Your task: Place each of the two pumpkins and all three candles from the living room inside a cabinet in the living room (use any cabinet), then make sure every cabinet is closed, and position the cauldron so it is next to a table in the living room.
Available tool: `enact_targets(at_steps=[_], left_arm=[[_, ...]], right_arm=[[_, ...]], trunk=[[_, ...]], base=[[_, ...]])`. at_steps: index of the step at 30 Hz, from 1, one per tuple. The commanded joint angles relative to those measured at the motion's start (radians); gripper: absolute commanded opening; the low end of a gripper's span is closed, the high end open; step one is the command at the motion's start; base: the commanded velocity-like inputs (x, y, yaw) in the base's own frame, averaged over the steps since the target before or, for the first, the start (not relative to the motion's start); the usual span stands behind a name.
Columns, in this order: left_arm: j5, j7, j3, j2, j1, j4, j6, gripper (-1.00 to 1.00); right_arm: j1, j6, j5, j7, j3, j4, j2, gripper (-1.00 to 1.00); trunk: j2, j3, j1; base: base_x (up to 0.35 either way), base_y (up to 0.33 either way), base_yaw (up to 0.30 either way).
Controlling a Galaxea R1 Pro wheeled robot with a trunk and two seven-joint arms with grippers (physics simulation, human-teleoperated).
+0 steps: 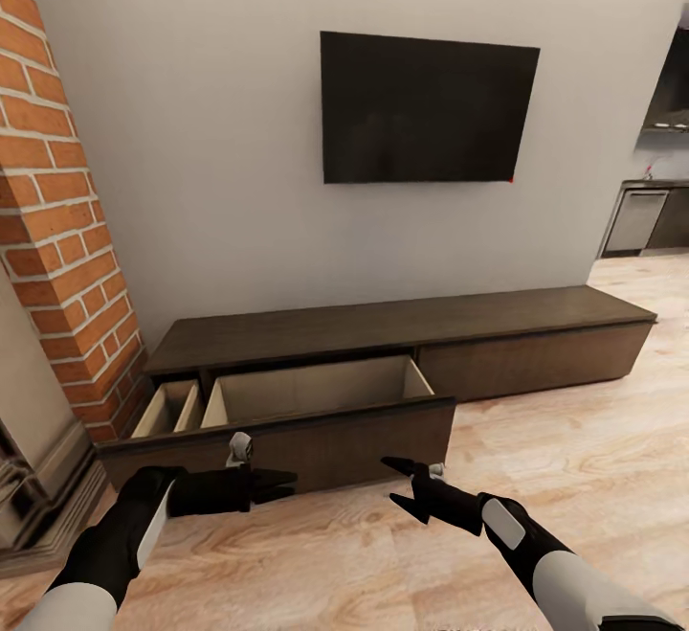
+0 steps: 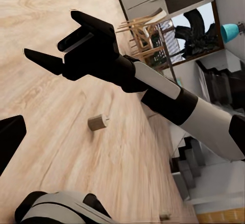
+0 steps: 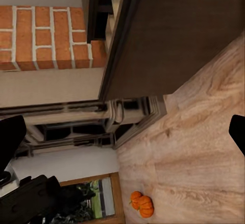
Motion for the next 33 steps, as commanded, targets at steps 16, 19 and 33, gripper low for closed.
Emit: enact_targets(at_steps=[16,19,33], left_arm=[[0.001,-0.003,0.0,0.001,0.0,-0.001,0.011,1.0],[0.001,-0.003,0.0,0.001,0.0,-0.001,0.011,1.0],[0.0,-0.003,0.0,0.002,0.0,-0.001,0.011,1.0]], right_arm=[[0.0,0.004,-0.004,0.0,0.001,0.0,-0.011,1.0],[0.0,0.004,-0.005,0.0,-0.001,0.006,-0.013,1.0],[0.0,0.001,-0.012,0.0,-0.006,0.061,-0.028,1.0]], trunk=[[0.112,0.05,-0.062],[0.133,0.061,-0.073],[0.231,0.115,-0.127]], base=[[-0.004,0.0,-0.045],[0.0,0.0,-0.175],[-0.024,0.0,-0.259]])
